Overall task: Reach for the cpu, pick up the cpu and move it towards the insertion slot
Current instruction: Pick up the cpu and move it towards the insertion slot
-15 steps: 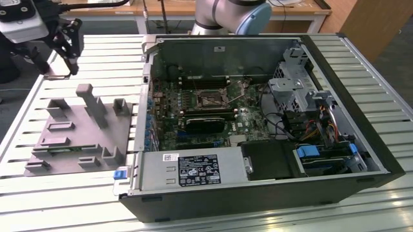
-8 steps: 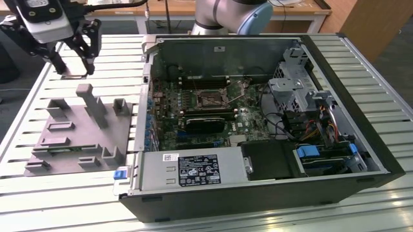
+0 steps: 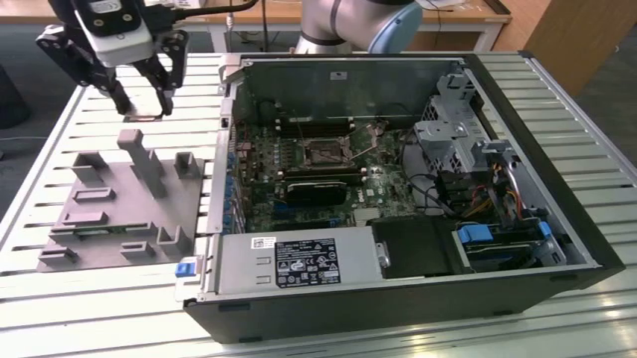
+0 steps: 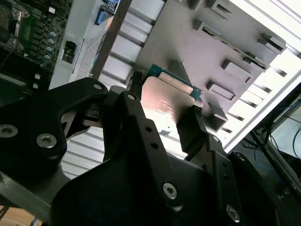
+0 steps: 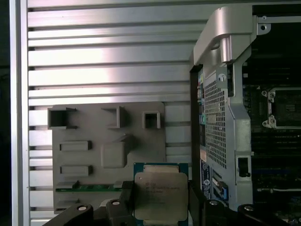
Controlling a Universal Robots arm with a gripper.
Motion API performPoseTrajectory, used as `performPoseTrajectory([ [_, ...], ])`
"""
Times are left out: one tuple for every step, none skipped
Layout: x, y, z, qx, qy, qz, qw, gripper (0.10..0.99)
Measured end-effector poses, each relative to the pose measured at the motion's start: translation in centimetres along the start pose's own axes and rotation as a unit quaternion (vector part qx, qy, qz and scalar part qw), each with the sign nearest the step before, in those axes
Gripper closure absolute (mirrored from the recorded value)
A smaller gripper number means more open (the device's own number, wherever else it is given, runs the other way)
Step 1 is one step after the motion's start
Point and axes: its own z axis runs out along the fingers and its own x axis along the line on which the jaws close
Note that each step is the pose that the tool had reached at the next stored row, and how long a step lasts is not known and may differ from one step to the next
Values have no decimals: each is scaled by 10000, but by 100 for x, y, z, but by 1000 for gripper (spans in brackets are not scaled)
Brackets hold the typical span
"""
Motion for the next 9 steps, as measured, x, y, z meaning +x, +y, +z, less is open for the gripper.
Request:
performPoseTrajectory([
  [-40,2,0,1,1,0,10000,541],
  [-81,4,0,1,1,1,10000,541],
  [-120,6,2,1,1,1,10000,541],
  [-159,9,3,0,0,1,10000,541],
  [-199,11,4,0,0,1,10000,541],
  [-240,13,6,0,0,1,10000,541],
  [-283,15,7,1,1,1,10000,541],
  [-323,17,8,1,1,1,10000,541],
  [-364,20,10,0,0,1,10000,541],
])
